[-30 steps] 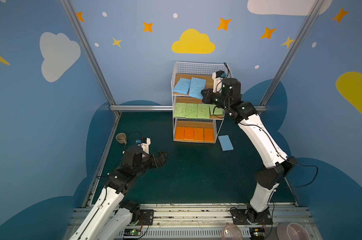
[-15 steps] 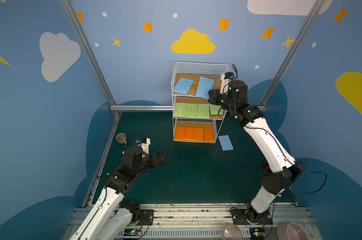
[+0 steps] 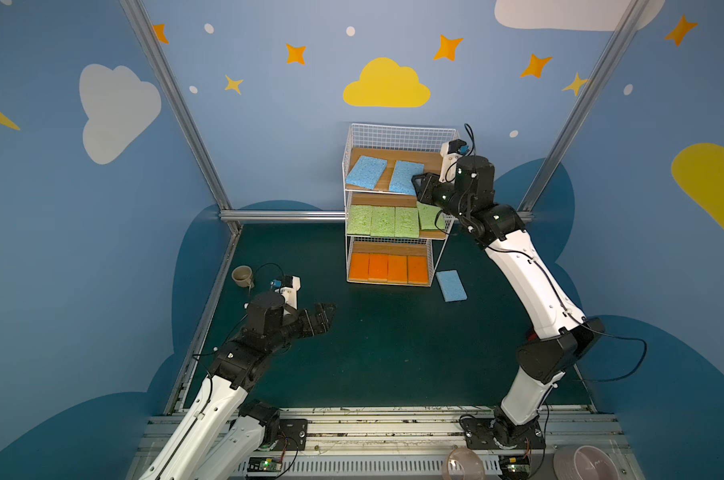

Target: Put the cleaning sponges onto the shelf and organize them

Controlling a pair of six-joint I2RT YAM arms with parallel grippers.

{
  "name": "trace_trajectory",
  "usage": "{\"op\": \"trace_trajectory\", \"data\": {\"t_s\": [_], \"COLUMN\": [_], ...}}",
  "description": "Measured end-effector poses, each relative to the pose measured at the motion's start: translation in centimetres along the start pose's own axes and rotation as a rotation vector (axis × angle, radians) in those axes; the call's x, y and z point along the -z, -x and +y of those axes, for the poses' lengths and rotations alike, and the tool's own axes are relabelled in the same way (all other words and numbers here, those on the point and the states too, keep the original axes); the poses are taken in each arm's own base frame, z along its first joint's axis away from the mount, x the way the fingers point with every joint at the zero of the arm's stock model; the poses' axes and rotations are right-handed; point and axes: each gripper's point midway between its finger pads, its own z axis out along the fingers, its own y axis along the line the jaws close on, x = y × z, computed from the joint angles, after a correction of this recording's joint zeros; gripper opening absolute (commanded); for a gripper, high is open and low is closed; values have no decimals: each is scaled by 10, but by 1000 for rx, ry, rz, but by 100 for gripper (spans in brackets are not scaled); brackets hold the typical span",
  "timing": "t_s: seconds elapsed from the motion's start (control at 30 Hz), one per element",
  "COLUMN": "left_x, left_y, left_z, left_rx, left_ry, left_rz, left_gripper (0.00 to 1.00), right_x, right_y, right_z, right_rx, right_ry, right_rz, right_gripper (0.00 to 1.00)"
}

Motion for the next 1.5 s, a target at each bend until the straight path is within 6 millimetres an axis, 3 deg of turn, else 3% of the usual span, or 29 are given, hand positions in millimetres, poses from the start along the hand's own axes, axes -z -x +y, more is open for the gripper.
{"op": "trace_trajectory", "data": {"t_s": [0.47,0.97,1.5], "left_x": [0,0,-2], "left_y": [-3,-3,-5], "left_z": [2,3,5], "left_rx": [1,-1,2], "left_ry": [5,10,18], "left_rz": [6,8,16], "left_gripper": [100,100,100], "right_x": [-22,-29,-43], "right_y": [0,19,21], "right_z": [21,12,27], "right_rx": [3,2,-6], "right_ry": [148,217,335], "right_rz": [38,21,38], "right_gripper": [32,34,35]}}
